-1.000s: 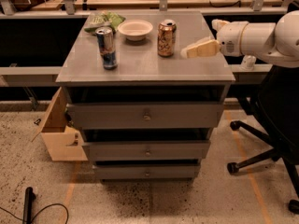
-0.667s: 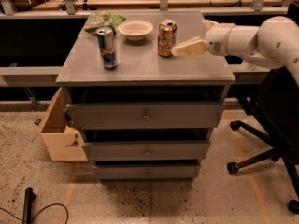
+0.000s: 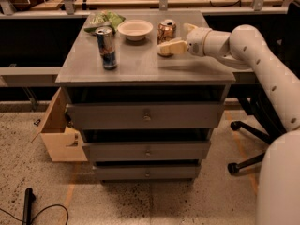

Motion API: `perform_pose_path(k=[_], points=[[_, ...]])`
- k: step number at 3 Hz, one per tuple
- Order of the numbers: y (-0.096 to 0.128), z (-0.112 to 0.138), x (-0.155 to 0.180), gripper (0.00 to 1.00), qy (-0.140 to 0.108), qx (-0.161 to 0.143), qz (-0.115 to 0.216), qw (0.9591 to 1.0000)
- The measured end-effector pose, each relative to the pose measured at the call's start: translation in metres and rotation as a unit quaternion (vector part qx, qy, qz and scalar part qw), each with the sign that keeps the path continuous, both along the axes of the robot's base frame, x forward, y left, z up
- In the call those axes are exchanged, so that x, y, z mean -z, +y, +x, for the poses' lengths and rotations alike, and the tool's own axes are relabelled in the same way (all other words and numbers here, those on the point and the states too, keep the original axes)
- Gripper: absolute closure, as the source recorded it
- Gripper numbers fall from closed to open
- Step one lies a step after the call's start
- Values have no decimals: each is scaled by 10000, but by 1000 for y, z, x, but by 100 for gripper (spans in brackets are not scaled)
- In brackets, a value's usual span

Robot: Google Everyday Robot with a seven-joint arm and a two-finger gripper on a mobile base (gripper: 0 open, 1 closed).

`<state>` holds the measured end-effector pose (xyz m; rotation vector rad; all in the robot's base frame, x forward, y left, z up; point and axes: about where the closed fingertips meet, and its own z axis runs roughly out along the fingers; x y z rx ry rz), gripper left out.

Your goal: Pick orange can

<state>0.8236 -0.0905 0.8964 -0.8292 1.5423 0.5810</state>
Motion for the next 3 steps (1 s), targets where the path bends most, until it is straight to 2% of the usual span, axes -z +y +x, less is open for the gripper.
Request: perform_pose_path(k=[1, 2, 3], points=[[24, 22, 5, 23, -50, -153, 131, 9998], [45, 30, -10, 47, -216, -329, 288, 9988], [48, 25, -63, 77, -656, -444, 592, 9951]])
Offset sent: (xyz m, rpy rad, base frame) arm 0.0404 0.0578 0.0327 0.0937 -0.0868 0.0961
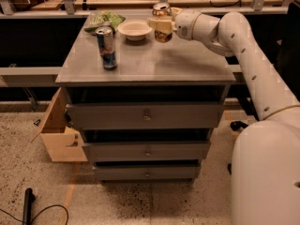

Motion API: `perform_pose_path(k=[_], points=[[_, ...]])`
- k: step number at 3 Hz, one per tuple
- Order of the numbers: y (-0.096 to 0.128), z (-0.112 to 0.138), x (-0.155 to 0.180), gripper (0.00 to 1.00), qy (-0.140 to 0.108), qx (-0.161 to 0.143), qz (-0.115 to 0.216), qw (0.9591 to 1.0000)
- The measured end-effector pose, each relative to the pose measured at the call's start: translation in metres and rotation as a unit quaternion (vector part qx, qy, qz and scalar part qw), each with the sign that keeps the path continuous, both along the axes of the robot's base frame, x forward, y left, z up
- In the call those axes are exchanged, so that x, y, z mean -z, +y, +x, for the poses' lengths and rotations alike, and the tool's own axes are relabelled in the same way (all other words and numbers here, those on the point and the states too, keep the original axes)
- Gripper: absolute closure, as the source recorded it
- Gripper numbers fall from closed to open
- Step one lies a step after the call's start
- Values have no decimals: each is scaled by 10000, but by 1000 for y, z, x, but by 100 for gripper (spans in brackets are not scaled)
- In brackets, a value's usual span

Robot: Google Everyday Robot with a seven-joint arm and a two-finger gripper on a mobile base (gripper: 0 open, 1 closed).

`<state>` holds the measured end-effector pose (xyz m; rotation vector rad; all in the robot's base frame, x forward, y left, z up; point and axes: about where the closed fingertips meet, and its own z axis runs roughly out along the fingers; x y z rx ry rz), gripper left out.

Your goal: Pick orange can

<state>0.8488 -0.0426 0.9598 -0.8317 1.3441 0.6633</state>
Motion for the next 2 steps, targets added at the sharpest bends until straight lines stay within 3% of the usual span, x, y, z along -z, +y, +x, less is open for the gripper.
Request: perform_pose_path(k=[1, 2], points=[[-9, -10, -54, 99, -335, -43, 334, 9989], [-10, -10, -58, 100, -368, -36, 358, 9987]])
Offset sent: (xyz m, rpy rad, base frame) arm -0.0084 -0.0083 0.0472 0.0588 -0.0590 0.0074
